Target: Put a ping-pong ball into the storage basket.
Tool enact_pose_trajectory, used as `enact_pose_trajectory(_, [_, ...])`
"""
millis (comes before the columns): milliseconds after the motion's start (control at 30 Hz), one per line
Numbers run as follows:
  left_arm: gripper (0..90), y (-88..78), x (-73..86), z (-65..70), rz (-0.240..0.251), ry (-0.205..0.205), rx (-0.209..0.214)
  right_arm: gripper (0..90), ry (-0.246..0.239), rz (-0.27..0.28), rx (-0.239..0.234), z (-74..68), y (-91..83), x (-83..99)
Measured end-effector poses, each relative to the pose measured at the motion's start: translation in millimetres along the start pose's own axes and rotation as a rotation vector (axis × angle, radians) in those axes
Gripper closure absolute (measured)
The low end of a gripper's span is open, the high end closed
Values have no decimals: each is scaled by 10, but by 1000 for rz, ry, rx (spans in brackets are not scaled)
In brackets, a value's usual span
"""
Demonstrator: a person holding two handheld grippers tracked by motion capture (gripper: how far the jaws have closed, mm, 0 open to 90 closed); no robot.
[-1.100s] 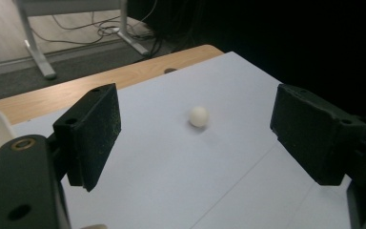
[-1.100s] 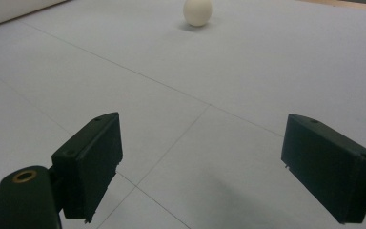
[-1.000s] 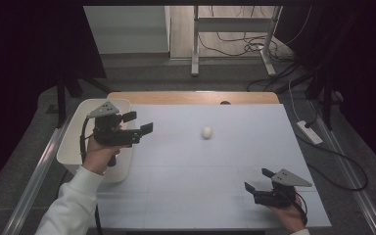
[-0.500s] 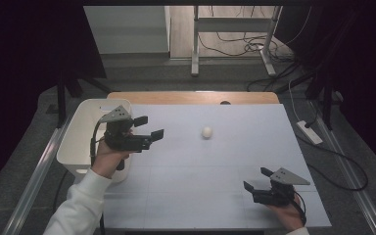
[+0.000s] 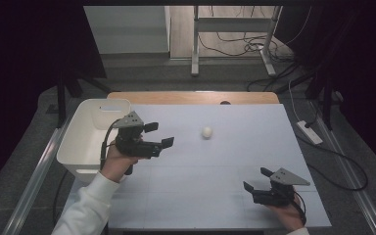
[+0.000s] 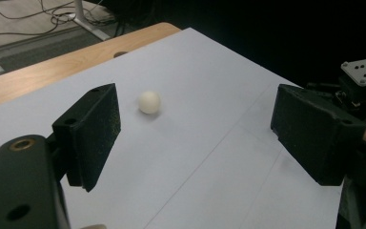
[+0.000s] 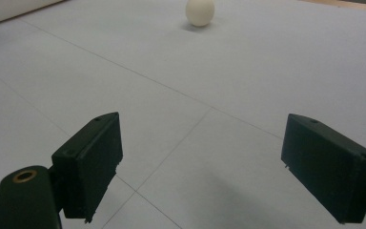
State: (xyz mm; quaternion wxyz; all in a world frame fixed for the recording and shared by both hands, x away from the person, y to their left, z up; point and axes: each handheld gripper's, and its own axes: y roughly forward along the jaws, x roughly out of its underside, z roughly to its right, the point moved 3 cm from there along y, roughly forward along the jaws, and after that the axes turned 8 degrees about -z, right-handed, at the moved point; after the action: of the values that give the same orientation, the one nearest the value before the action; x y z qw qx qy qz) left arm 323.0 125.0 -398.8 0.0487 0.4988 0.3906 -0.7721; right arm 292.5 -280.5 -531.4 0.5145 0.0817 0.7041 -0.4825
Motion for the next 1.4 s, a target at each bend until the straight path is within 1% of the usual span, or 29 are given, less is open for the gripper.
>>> enact_pose_trajectory(100, [178, 42, 20, 23, -5, -3, 7, 140, 0, -1, 3, 0, -2, 2])
enact_pose_trajectory(233, [177, 138, 63, 78, -33, 10, 17, 140, 0, -4, 5, -8, 2, 3])
enact_pose_trajectory(533, [178, 308, 68, 124, -73, 15, 10, 140, -5, -5, 1, -9, 10, -4])
enact_pose_trajectory(667, [177, 363, 66, 126, -83, 15, 2, 141, -7, 0, -4, -13, 16, -10])
enact_pose_trajectory(767, [178, 428, 57, 112, -90, 4, -1, 141, -8, -2, -5, -15, 25, -16])
enact_pose_trajectory(1067, [178, 574, 57, 86, -120, 1, -19, 141, -16, 0, -7, -20, 26, -21])
enact_pose_trajectory(1133, [178, 615, 57, 85, -128, 5, -31, 141, -15, 0, -8, -23, 24, -21])
enact_pose_trajectory(1333, [177, 695, 55, 80, -138, 11, -39, 141, -18, 0, -5, -18, 29, -22])
enact_pose_trajectory(1400, [177, 721, 50, 71, -141, 8, -35, 141, -20, -1, -4, -20, 29, -20])
